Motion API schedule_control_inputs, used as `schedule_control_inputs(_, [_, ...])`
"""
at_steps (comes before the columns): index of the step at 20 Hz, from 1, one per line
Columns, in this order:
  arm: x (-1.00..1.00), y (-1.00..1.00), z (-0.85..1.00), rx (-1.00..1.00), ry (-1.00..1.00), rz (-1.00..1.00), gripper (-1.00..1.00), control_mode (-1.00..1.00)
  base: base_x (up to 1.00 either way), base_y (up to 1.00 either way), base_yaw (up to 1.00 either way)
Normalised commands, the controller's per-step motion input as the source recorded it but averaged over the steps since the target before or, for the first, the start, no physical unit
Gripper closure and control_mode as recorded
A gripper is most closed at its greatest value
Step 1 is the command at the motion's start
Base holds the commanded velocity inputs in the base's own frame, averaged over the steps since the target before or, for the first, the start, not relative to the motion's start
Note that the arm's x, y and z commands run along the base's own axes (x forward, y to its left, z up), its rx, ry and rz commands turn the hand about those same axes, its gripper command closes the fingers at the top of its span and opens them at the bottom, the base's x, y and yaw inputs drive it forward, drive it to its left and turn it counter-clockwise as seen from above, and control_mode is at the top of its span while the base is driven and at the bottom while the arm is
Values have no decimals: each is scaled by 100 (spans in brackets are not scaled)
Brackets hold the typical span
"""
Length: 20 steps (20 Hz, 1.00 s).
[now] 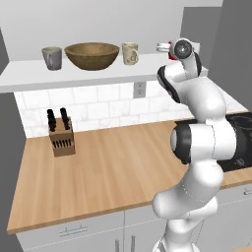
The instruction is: Gather all objects into one cabinet and sort the glasses and bowls to opposite sides.
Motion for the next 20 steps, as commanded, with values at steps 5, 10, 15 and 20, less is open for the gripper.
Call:
schedule_control_inputs(5, [8, -1, 0, 0, 0, 0, -100, -100, 0, 0, 0])
schedule_control_inputs(10, [0, 0, 0, 0, 0, 0, -100, -100, 0, 0, 0])
schedule_control_inputs(15, [0, 0, 0, 0, 0, 0, -100, -100, 0, 0, 0])
schedule_control_inputs(20, [-19, 13, 0, 0, 0, 0, -100, -100, 0, 0, 0])
